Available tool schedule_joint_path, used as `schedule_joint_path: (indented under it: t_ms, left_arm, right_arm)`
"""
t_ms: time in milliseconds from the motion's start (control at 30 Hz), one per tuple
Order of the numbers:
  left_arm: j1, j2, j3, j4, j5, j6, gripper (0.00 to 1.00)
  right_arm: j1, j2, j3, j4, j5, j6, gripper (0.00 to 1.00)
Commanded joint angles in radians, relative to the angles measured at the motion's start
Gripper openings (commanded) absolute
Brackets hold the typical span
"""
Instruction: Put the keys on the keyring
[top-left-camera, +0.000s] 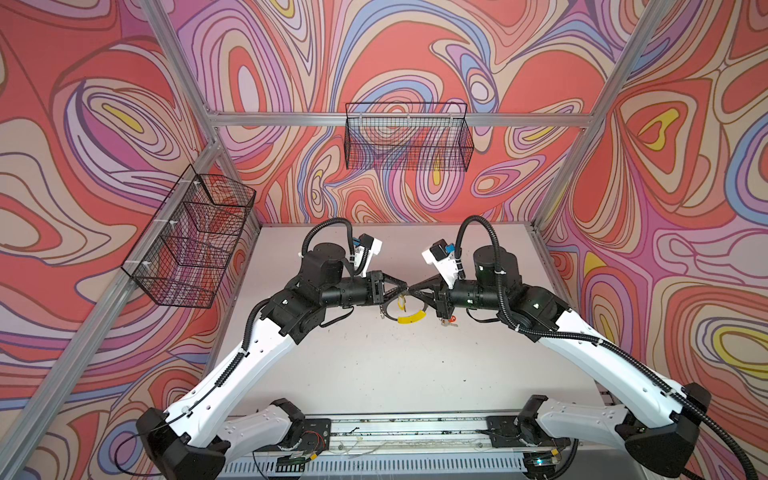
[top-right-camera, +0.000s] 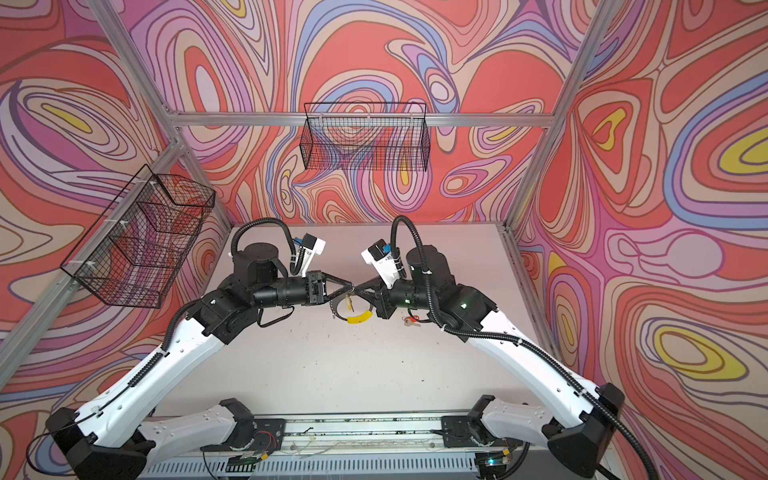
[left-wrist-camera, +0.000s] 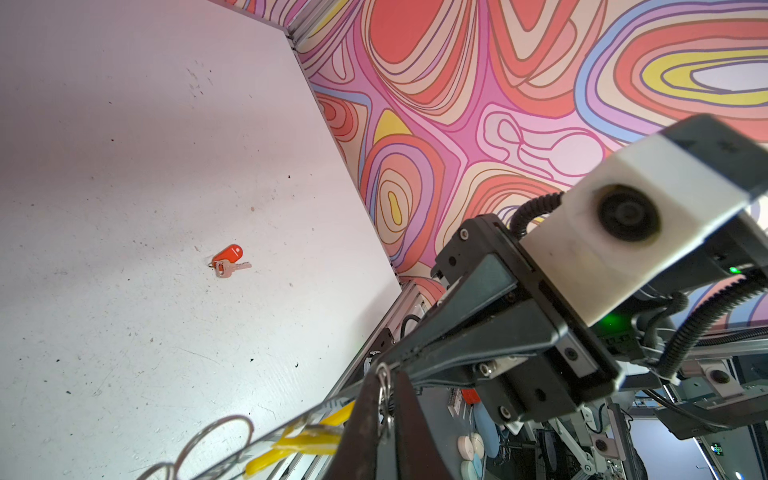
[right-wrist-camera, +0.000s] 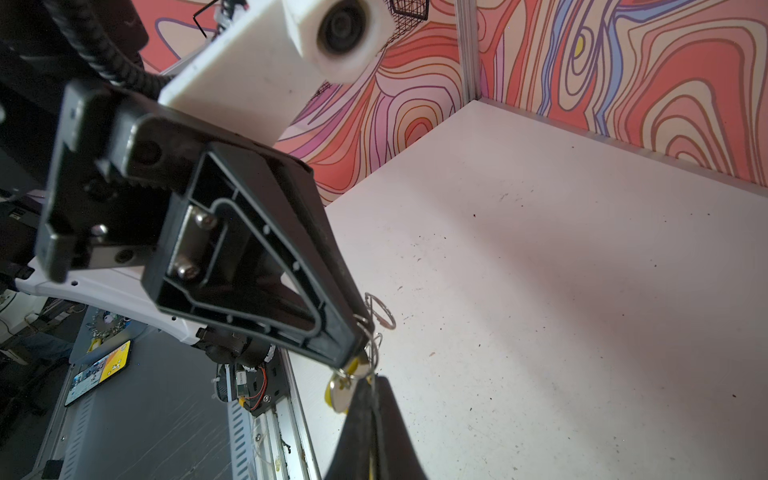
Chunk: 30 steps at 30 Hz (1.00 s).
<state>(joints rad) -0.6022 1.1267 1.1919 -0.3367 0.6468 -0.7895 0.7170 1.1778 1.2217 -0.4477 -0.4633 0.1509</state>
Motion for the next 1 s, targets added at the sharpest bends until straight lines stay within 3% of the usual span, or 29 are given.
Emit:
schedule_joint_path:
  t_ms: [0,100,367,533,567,667,733,967]
  left_arm:
    - [-0.001,-0.004,0.034,0.000,-0.002,0.001,0.17]
    - [-0.001,0.001,0.034,0.002,0.008,-0.001,0.17]
    - [-0.001,0.002,0.044,-0.023,0.001,0.013,0.00]
    - [-0.001,0.015,0.105,-0.124,-0.067,0.053,0.00]
    - [-0.001,0.026,0.135,-0.173,-0.087,0.073,0.00]
    - [-0.003,0.054,0.194,-0.250,-0.109,0.103,0.00]
    - [-0.012,0.064,0.229,-0.288,-0.143,0.111,0.00]
    - [-0.079,0.145,0.414,-0.459,-0.289,0.153,0.00]
  right_arm:
    - [0.007,-0.019,-0.013,0.033,-0.015,-0.002,0.00]
    - [0.007,-0.017,-0.010,0.031,-0.016,-0.001,0.00]
    - [0.007,-0.017,-0.009,0.026,-0.011,0.001,0.00]
    - [0.007,-0.012,0.011,-0.007,0.008,-0.017,0.00]
    - [0.007,-0.014,0.023,-0.022,0.020,-0.027,0.04]
    - [0.006,-0.029,0.046,-0.039,0.045,-0.039,0.35]
    - [0.007,-0.032,0.074,-0.044,0.047,-0.042,0.49]
    - [0.007,0.006,0.168,-0.070,0.048,-0.095,0.60]
